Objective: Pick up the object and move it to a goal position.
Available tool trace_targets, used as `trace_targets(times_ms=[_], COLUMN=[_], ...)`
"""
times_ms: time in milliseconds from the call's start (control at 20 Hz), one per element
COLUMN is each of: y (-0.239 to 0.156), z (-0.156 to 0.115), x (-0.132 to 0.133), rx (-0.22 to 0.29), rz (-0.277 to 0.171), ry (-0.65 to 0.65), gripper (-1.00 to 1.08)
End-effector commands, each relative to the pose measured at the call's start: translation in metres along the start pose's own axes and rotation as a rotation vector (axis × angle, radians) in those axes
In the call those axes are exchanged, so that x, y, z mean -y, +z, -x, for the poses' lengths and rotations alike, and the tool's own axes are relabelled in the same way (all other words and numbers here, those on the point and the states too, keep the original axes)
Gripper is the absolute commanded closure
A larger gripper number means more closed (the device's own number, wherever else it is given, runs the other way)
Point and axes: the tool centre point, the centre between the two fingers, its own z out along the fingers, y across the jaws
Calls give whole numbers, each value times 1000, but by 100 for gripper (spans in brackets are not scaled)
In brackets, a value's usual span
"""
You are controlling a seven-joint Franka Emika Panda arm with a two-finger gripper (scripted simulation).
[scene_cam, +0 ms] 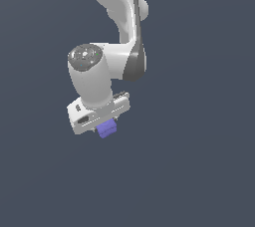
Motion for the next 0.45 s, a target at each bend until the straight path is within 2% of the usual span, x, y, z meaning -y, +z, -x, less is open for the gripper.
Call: trace_targets(times_ms=[0,400], y=[-4,-7], z=[-5,-12], x=[-3,-7], rx=[0,1], rz=[0,0], ry=[0,0], gripper=[108,108])
